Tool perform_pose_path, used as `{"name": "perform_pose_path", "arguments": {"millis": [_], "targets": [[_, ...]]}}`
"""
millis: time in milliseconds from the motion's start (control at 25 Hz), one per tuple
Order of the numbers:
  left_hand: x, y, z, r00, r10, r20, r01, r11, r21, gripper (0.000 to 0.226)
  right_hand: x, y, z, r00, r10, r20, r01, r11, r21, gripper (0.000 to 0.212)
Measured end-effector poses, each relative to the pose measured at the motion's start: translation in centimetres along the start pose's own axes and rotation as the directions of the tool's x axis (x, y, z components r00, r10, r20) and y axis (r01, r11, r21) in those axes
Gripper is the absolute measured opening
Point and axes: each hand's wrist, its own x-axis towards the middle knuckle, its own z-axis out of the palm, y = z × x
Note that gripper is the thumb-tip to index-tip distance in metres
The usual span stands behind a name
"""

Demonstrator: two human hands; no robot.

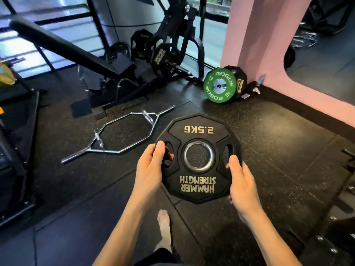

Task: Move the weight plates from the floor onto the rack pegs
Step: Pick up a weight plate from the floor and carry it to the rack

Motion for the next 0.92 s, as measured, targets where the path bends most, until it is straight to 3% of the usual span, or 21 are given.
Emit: {"name": "perform_pose_path", "arguments": {"millis": [80,200,240,360,480,600,800,920], "targets": [[7.4,0.1,1.2,0.996,0.023,0.083,-0.024,1.000,0.009,0.031,5.7,-0.8,1.9,0.996,0.033,-0.084,-0.031,0.999,0.019,0.043],[17.6,1.3,3.7,0.978,0.036,0.203,-0.053,0.995,0.080,0.031,13.5,-2.6,4.0,0.977,0.048,-0.208,-0.035,0.997,0.066,0.079],[21.1,1.6,4.8,0.967,0.038,0.251,-0.063,0.994,0.092,0.031,16.0,-3.9,4.6,0.967,0.084,-0.240,-0.062,0.993,0.097,0.075],[29.4,2.8,8.4,0.929,0.023,0.369,-0.076,0.989,0.128,0.031,21.9,-6.5,5.1,0.930,0.134,-0.342,-0.072,0.980,0.188,0.037],[37.9,3.2,14.2,0.873,0.062,0.484,-0.179,0.963,0.199,0.032,29.5,-8.4,4.6,0.875,0.093,-0.474,-0.032,0.990,0.135,0.040],[45.6,3.0,20.8,0.829,0.071,0.555,-0.209,0.960,0.189,0.031,38.0,-9.3,2.5,0.813,0.124,-0.569,-0.011,0.980,0.198,0.037],[57.0,4.1,32.9,0.793,0.049,0.608,-0.192,0.966,0.172,0.030,51.6,-13.7,-2.6,0.782,0.107,-0.615,0.016,0.981,0.191,0.057],[62.7,5.2,39.4,0.769,0.038,0.638,-0.169,0.975,0.146,0.032,58.8,-16.3,-5.8,0.755,0.148,-0.638,-0.002,0.975,0.224,0.095]]}}
